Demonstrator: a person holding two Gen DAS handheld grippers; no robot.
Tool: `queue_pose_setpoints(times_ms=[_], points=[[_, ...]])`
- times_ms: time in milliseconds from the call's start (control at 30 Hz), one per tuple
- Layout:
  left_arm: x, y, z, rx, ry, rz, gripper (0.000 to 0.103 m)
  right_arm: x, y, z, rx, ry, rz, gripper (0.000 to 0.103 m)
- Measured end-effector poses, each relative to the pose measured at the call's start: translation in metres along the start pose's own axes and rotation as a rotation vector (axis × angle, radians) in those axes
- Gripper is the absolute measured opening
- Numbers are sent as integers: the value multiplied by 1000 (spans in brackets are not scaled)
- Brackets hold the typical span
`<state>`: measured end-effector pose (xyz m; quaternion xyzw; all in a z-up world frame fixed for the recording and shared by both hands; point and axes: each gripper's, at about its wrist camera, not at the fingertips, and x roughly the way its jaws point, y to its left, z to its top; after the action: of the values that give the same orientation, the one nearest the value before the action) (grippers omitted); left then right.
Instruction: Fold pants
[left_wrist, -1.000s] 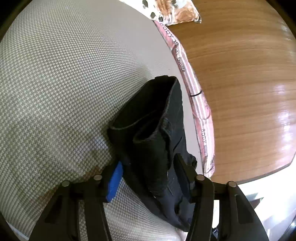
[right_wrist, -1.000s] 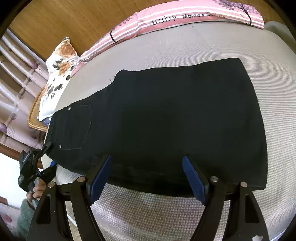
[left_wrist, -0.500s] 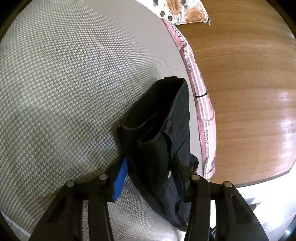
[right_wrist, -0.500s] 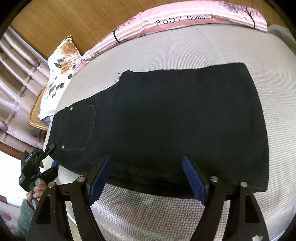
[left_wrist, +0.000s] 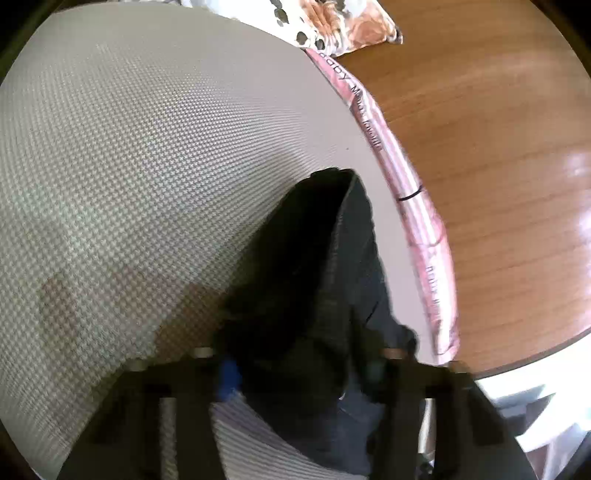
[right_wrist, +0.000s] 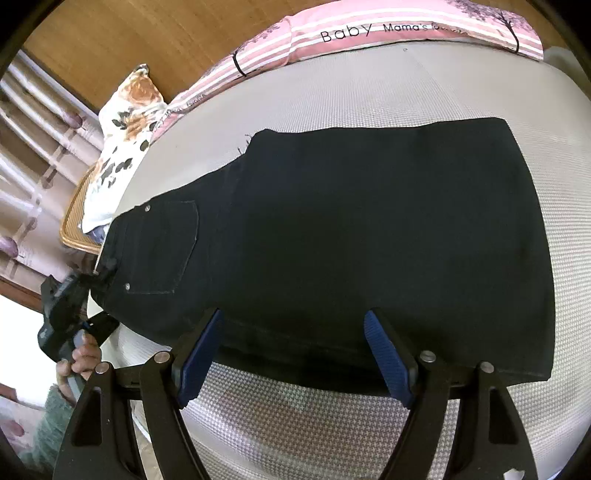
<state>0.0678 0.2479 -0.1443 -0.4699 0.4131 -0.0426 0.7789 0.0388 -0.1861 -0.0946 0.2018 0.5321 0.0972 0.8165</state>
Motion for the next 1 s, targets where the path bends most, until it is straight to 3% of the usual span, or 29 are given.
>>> queue_pose_setpoints(times_ms=[100, 233, 400, 600, 733, 833, 1000], points=[[0, 2, 2, -36, 19, -6, 30, -6, -1, 0, 2, -17, -2, 76], [-9, -45, 1, 131, -9, 54, 27, -21, -9, 6, 20, -61, -1, 76], [-21, -122, -12, 323, -30, 15, 26, -48, -29, 15, 70, -137, 2, 76], [-7, -222, -52, 531, 25, -119, 26, -82, -69, 20, 165, -216, 1, 76], [29, -277, -94, 630, 120, -178, 26, -104, -103, 19, 239, -258, -7, 76], [64, -305, -136, 721, 209, -157, 26, -114, -124, 16, 282, -272, -15, 76], [117, -317, -210, 886, 370, -113, 26, -125, -151, 11, 330, -290, -32, 76]])
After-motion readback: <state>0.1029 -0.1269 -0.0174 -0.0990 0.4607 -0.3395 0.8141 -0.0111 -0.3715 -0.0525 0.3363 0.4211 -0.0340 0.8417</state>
